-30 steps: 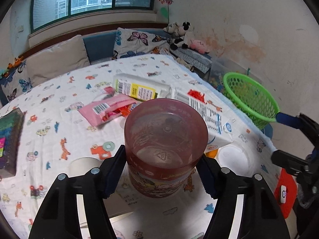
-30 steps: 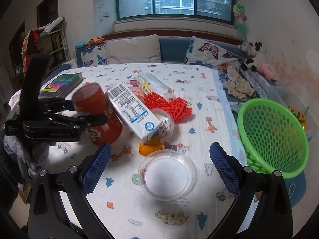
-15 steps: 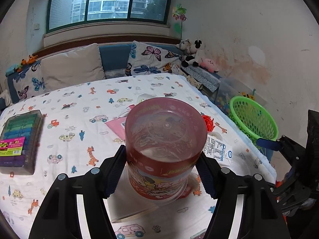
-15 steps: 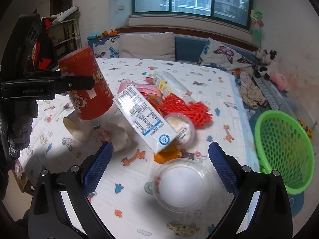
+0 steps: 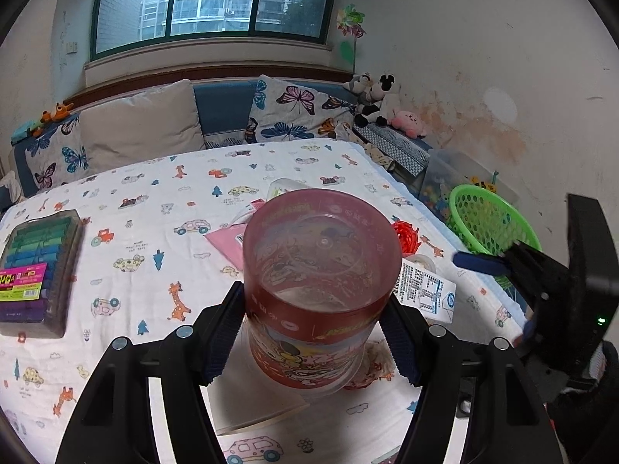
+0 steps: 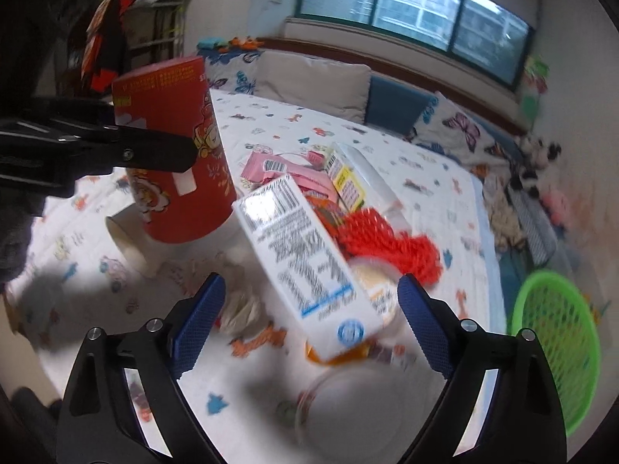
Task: Collect trash
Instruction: 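Grasp the white milk carton with the right tool, then carry the can and carton to the green basket and drop both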
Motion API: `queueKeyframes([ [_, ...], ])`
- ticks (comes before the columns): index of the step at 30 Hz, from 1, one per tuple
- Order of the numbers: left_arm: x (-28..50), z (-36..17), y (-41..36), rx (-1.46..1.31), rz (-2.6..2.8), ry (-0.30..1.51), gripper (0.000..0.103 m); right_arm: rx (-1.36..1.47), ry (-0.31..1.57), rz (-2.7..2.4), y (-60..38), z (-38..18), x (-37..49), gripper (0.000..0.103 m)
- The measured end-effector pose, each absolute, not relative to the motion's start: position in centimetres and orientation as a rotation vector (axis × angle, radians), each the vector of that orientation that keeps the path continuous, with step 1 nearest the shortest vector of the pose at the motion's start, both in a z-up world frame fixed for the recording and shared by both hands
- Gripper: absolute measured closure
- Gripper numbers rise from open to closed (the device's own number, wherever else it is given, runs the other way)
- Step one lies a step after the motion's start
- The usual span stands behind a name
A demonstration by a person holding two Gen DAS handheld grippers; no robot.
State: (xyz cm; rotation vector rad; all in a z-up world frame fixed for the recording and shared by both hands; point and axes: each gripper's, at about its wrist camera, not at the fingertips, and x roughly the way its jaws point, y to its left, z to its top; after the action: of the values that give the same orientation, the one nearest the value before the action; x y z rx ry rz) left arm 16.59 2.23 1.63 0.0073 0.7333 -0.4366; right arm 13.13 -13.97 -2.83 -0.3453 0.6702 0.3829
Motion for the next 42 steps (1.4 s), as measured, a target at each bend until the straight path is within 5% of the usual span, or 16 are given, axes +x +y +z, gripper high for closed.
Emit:
queueKeyframes([
  [7, 16.7, 1.7, 2.0, 0.024, -0.433, 0.733, 0.038, -0.472, 0.68, 0.45, -13.0, -3.3, 15.4, 0.022],
  [13, 16.9, 1.6, 2.2, 0.015, -0.426, 0.738, 0.038, -0.539, 0.712, 0.476, -12.3, -4.3, 15.8, 0.052],
  [17, 17.0, 1.7, 2.4, 0.014, -0.426, 0.736, 0.038, -0.454, 0.712, 0.479, -13.4, -3.6, 15.5, 0.056],
  [33, 16.8, 5.4, -2.2, 0.04, -0.519, 0.692, 0.038, -0.029, 0.628, 0.369, -24.7, 4.1, 11.7, 0.059],
  [42, 18.6, 6.7, -9.5, 0.051, -0.624, 0.698, 0.038, 0.043, 0.654, 0.077, -35.8, 2.9, 12.6, 0.061],
])
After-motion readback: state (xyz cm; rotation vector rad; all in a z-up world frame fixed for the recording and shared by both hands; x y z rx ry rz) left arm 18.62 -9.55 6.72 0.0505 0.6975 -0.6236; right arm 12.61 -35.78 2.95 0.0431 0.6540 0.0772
